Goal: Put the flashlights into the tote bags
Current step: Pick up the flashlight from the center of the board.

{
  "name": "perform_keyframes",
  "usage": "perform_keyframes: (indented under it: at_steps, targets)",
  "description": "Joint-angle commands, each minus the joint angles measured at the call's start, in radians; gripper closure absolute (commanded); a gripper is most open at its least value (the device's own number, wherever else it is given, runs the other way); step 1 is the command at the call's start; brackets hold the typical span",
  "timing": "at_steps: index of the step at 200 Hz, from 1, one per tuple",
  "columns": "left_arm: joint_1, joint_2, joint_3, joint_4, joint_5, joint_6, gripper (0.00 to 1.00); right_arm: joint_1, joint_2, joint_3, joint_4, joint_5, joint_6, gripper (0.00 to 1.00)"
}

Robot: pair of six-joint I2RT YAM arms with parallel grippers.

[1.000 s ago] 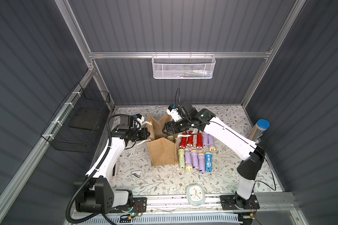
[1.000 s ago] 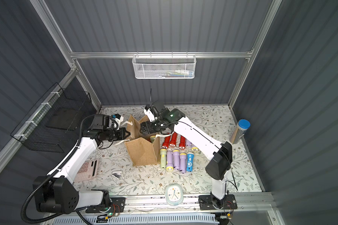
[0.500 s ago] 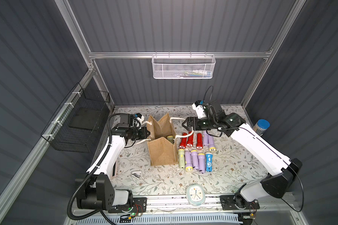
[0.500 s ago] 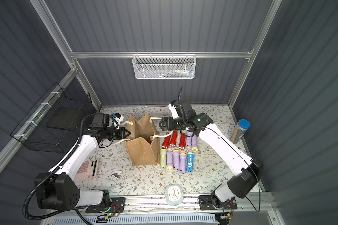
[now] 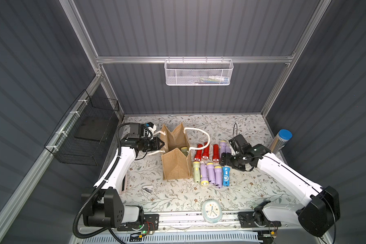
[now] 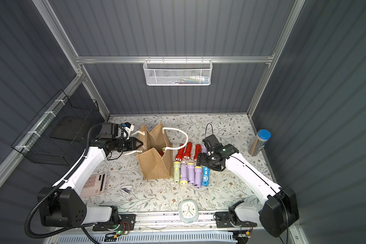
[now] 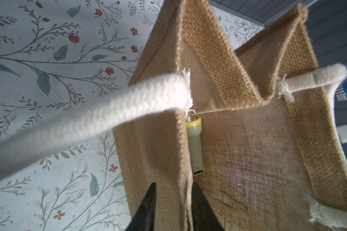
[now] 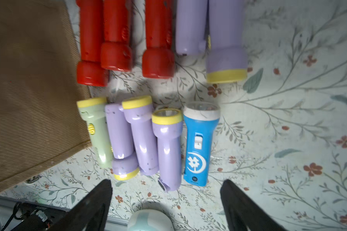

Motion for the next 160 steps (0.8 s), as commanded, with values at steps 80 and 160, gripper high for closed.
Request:
perform_keyframes:
  at_steps: [80, 160]
  targets:
    - [0.008, 0.002, 0.066, -0.056, -0.009, -0.017, 0.65, -0.002, 0.113, -0.202, 0.143, 0.023, 0.049, 0.18]
    - [0.008, 0.001, 0.072, -0.067, -0.027, -0.022, 0.66, 0.001, 0.240, -0.233, 0.168, 0.060, 0.029, 0.31]
